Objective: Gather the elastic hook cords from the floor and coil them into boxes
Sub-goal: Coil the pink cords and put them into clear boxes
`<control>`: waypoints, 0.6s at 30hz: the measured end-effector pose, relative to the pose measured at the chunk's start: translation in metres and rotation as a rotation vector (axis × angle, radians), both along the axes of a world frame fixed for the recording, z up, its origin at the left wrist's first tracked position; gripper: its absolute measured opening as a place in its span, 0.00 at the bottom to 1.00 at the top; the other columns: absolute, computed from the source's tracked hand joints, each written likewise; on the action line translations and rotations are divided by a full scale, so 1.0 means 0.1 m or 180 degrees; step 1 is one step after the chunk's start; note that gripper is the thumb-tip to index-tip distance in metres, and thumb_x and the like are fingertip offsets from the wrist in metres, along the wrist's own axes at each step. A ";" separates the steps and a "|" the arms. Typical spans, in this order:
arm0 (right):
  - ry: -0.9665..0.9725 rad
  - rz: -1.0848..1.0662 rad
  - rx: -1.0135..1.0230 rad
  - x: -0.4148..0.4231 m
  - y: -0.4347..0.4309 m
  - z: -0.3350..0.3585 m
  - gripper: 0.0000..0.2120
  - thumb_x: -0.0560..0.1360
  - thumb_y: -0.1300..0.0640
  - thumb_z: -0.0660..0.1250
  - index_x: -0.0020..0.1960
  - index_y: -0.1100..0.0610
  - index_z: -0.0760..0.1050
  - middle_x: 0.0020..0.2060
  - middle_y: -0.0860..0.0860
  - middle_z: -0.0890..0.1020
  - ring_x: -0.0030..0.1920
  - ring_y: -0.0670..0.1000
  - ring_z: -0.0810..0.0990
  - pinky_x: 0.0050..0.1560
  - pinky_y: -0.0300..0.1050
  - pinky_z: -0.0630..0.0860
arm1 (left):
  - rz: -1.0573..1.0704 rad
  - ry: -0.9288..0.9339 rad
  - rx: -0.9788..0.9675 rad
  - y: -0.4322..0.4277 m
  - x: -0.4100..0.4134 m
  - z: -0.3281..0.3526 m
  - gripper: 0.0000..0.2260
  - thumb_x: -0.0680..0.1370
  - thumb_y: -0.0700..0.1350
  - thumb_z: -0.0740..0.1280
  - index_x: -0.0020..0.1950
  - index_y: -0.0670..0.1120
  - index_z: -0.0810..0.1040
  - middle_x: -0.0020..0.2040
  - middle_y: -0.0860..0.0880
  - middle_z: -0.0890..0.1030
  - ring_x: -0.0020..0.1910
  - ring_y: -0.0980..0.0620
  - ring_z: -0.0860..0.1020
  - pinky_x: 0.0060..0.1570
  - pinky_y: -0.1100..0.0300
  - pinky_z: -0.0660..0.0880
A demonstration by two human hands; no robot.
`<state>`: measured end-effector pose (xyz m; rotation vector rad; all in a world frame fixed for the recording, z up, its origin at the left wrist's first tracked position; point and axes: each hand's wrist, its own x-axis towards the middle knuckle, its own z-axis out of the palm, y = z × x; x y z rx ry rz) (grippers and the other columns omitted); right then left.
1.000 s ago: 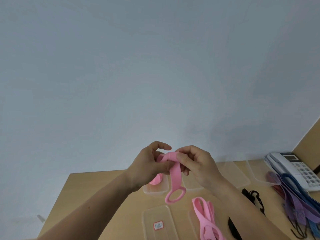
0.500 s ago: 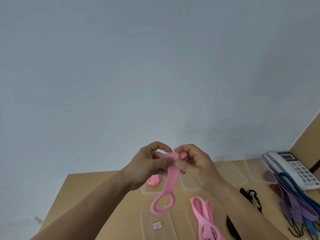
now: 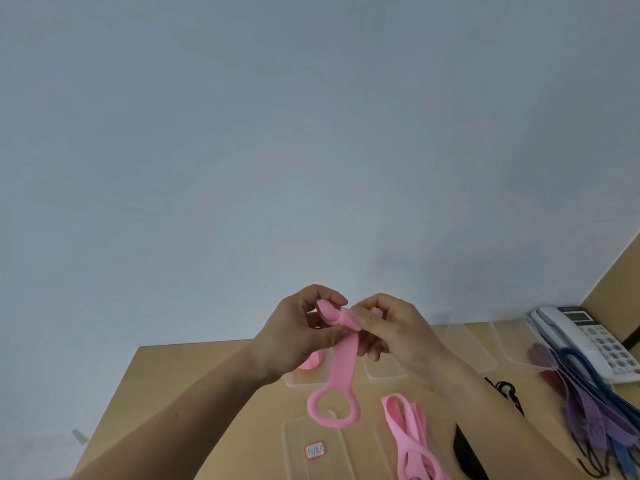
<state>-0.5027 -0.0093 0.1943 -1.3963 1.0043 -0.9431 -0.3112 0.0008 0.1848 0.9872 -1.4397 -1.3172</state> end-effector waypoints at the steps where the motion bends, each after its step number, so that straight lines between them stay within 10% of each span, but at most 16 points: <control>1: 0.0026 -0.0044 -0.0101 0.01 0.01 0.01 0.24 0.66 0.45 0.73 0.48 0.65 0.77 0.32 0.56 0.82 0.31 0.52 0.79 0.31 0.44 0.73 | -0.0053 0.0040 0.0058 0.00 0.01 0.01 0.16 0.70 0.36 0.76 0.55 0.42 0.78 0.51 0.39 0.83 0.50 0.41 0.83 0.52 0.48 0.81; 18: -0.0202 -0.0132 -0.0392 0.02 0.04 -0.10 0.14 0.69 0.67 0.76 0.49 0.55 0.77 0.40 0.52 0.83 0.38 0.49 0.82 0.37 0.38 0.78 | -0.0522 0.0179 0.0753 0.01 0.04 0.10 0.16 0.74 0.41 0.67 0.60 0.36 0.75 0.50 0.38 0.84 0.47 0.42 0.84 0.45 0.54 0.79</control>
